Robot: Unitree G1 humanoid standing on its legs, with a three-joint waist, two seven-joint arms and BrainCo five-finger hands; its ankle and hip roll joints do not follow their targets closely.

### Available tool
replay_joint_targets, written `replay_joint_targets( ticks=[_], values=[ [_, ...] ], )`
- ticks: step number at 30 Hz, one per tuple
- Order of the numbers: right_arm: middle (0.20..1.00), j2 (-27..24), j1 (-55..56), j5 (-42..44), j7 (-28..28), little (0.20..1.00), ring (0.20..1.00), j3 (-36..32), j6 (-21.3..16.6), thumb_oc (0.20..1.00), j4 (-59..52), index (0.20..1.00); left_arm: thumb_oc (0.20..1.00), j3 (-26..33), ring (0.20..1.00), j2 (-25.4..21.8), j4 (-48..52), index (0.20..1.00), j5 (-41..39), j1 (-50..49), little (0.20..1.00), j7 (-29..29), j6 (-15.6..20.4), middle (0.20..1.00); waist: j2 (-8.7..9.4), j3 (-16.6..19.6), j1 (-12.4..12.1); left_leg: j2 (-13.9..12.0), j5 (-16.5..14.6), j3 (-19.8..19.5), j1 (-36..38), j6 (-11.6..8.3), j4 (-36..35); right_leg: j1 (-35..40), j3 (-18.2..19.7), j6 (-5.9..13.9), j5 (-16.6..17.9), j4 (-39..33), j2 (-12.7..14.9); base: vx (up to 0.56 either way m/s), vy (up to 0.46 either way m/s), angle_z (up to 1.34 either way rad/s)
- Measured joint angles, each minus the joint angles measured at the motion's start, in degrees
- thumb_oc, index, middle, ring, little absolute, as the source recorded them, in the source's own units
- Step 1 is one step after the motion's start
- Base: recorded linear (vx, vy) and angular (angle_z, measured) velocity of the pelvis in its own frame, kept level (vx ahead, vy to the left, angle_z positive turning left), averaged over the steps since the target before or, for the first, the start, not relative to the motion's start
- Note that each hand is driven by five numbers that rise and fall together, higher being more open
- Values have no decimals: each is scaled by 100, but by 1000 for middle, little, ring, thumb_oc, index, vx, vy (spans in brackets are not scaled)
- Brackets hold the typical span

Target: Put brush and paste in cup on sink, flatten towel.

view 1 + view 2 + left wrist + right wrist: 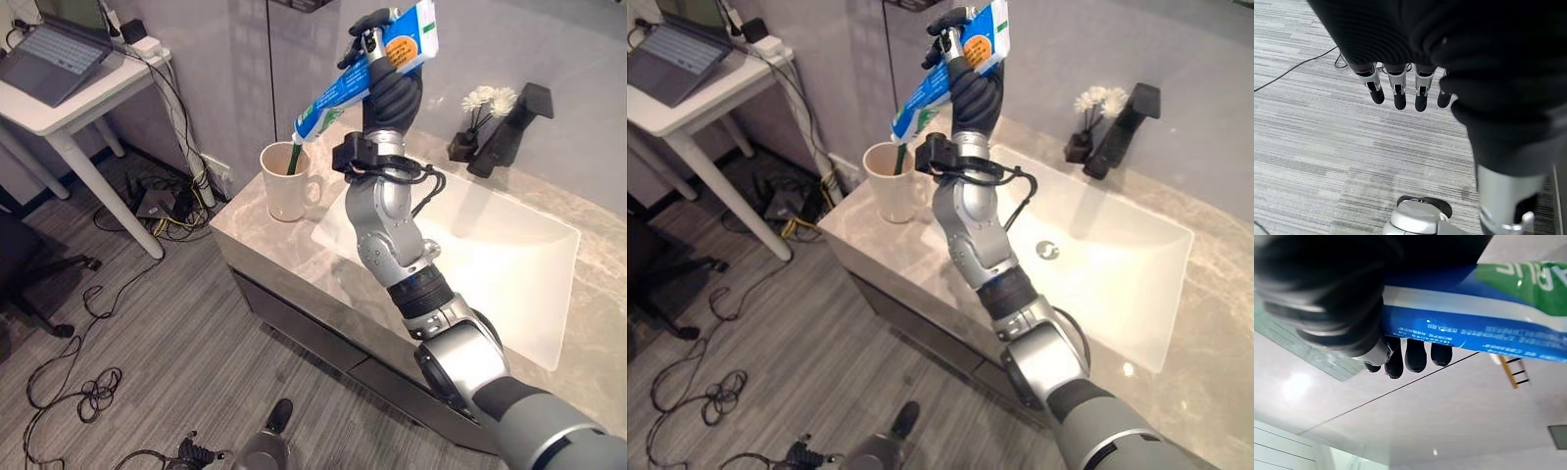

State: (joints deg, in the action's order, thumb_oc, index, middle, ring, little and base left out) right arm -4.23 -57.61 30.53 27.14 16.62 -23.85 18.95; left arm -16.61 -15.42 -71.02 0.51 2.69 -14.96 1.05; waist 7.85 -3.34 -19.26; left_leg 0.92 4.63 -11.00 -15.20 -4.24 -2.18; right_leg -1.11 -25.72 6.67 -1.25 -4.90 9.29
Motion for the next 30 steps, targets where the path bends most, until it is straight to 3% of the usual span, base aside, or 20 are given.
replay_joint_targets(
  ticks=[12,30],
  values=[
    [200,-364,-252,-342,154,200,200,-19,119,200,18,200,1000,-58,1000,5,21,1000,13,99,1000,-76,51,1000,22,-243,-84,206,9,-159,-92,16,6,8,-152,46,-26,0,163,15,20,9],
    [200,-230,-225,-327,109,200,200,159,123,200,0,200,1000,-275,1000,42,132,1000,36,175,1000,-231,160,1000,117,-330,-59,213,4,-121,-87,20,9,-4,-112,58,-29,1,180,-3,-1,-1]
  ],
)
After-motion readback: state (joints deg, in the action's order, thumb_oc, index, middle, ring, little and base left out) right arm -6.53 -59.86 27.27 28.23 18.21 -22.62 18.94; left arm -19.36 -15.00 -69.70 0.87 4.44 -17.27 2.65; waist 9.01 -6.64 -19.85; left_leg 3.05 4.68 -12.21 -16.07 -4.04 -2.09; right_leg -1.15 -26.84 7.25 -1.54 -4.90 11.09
